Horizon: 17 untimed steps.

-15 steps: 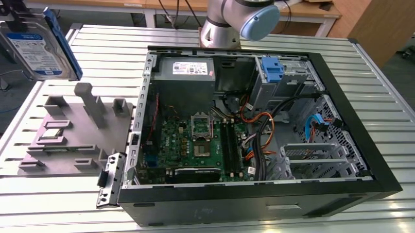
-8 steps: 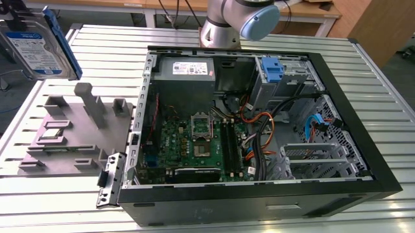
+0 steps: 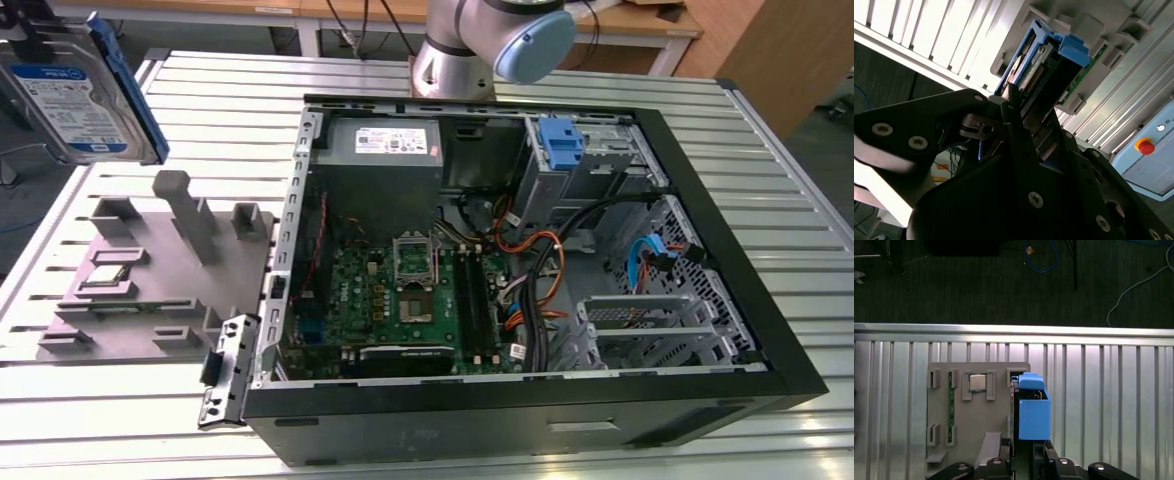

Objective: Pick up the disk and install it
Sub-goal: 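Pick up the disk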

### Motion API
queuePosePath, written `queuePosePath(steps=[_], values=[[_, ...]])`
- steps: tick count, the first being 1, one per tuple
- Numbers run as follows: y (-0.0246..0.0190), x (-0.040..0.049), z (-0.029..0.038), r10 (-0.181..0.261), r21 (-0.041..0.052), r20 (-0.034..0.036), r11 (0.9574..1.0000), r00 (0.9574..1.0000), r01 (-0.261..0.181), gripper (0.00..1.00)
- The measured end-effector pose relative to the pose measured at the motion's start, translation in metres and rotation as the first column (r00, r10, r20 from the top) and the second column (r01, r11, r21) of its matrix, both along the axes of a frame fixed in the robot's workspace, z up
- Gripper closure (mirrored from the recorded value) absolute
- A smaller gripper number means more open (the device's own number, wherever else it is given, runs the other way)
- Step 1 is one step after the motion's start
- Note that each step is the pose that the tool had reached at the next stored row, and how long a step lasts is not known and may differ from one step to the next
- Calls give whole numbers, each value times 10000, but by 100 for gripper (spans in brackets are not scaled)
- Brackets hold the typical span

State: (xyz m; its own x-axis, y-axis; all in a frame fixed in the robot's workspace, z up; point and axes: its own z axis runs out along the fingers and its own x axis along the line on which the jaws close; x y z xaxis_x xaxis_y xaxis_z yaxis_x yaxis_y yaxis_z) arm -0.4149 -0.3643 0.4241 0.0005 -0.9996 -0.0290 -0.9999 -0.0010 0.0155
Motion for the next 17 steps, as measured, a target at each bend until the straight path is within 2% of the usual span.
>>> queuePosePath(steps=[4,17], values=[[0,0,55,0,1,2,10000,10000,0,65],[0,0,334,0,1,3,10000,10000,0,65]])
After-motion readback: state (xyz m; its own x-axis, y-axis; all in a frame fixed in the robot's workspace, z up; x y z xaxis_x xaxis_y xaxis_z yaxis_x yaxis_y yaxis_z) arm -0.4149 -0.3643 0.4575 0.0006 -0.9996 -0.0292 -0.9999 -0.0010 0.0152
